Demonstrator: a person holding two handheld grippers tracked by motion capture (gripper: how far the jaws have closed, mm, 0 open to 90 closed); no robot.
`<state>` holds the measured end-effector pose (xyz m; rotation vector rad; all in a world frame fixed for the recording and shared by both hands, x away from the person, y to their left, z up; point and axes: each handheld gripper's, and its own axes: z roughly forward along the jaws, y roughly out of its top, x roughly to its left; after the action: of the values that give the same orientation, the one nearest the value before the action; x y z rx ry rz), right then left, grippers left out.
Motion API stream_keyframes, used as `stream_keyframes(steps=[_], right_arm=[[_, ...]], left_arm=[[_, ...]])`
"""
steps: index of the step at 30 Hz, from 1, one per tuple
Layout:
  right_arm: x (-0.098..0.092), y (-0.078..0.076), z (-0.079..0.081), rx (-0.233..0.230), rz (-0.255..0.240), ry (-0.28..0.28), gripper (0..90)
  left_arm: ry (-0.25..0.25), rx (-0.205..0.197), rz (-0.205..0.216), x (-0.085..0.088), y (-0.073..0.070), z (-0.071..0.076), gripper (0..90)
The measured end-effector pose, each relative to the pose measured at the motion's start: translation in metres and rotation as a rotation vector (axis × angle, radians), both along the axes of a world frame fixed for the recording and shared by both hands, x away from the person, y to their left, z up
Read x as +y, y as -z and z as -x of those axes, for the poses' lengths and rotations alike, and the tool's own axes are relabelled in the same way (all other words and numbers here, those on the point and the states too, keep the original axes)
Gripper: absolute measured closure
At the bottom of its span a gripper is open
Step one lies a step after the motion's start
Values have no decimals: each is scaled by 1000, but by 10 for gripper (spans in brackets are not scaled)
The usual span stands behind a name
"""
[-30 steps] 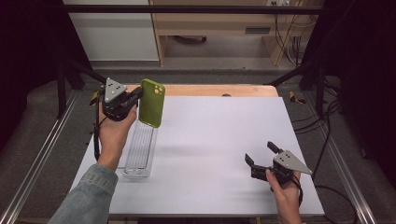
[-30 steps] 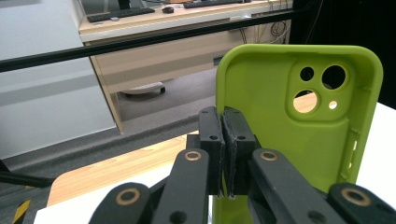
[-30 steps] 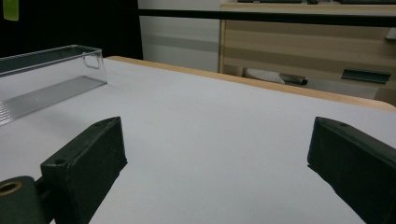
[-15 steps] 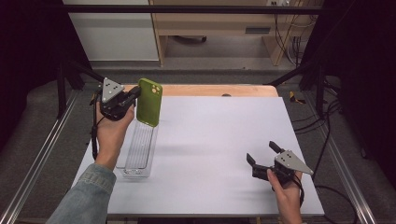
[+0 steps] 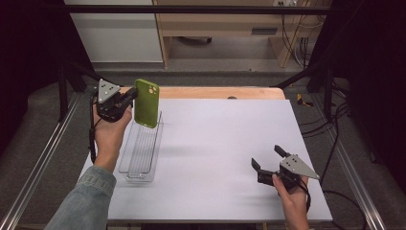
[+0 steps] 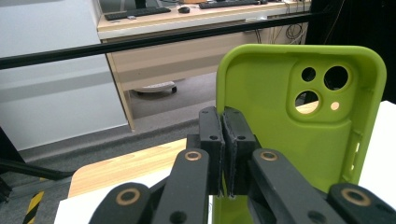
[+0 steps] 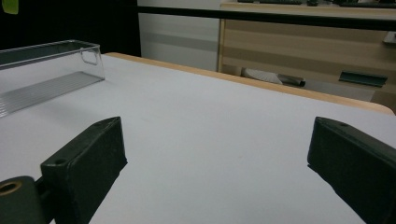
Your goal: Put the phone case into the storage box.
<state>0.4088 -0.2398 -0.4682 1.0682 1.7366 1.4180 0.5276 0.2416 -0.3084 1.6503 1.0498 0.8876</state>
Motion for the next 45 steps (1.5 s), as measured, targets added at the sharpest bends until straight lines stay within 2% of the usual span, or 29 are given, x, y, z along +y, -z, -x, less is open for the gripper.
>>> stream_keyframes(steps=[7,16,27,35,45], right_arm=[[2,0,0,-3,6,-5,44],[6,1,0,1,4,-22,44],[9,1,1,-8,12,-31,45],[8,1,1,-3,10,-33,41],[9,2,0,4,9,-47,42]], left_arm=[[-13,-7,18,3,3,-6,872],[-37,-25,11,6,-2,-8,871],[-64,-18,20,13,1,-15,871],[-84,-4,45,11,7,-23,872],[-107,-2,44,11,8,-26,871]])
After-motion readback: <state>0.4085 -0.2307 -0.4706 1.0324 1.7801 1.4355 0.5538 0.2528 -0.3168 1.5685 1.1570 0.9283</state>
